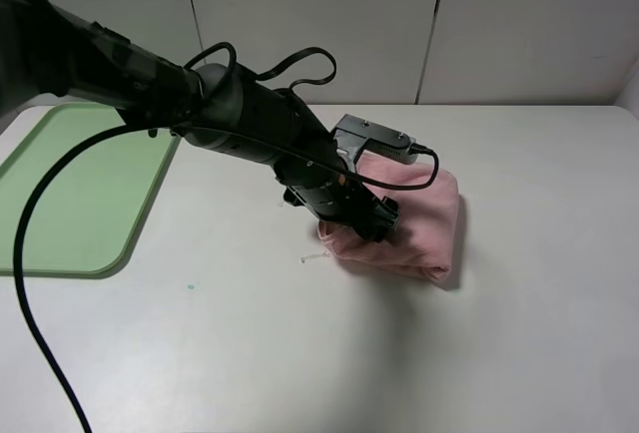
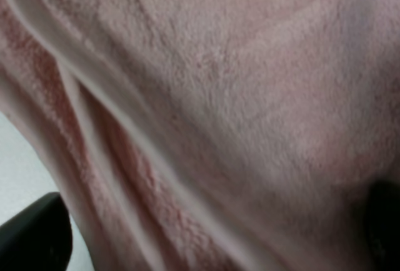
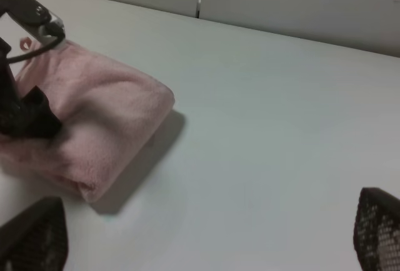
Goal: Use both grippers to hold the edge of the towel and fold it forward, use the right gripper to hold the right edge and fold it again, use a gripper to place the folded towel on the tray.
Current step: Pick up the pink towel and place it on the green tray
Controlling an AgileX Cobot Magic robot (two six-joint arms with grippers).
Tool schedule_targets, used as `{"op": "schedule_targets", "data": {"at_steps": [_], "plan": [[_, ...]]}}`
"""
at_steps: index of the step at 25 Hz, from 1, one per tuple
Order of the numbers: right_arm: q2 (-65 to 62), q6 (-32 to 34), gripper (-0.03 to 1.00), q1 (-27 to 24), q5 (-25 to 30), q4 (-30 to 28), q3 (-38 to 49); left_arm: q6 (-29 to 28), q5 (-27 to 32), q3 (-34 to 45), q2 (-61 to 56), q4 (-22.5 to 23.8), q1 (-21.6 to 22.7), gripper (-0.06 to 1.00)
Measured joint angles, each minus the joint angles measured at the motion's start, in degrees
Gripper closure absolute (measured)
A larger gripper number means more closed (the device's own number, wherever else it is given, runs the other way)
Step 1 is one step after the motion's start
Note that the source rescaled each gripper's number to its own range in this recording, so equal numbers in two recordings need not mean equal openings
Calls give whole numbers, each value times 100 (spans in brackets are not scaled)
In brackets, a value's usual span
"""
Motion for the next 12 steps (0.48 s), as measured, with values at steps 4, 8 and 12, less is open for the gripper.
{"op": "schedule_targets", "data": {"at_steps": [4,8,12], "plan": [[0,5,-3,0,0,0,0,0,-11,-7,35,0,0,3],[-6,5,-3,0,0,0,0,0,-11,-7,35,-7,0,6],[-6,5,-3,0,0,0,0,0,-11,-7,35,-7,-10,12]]}}
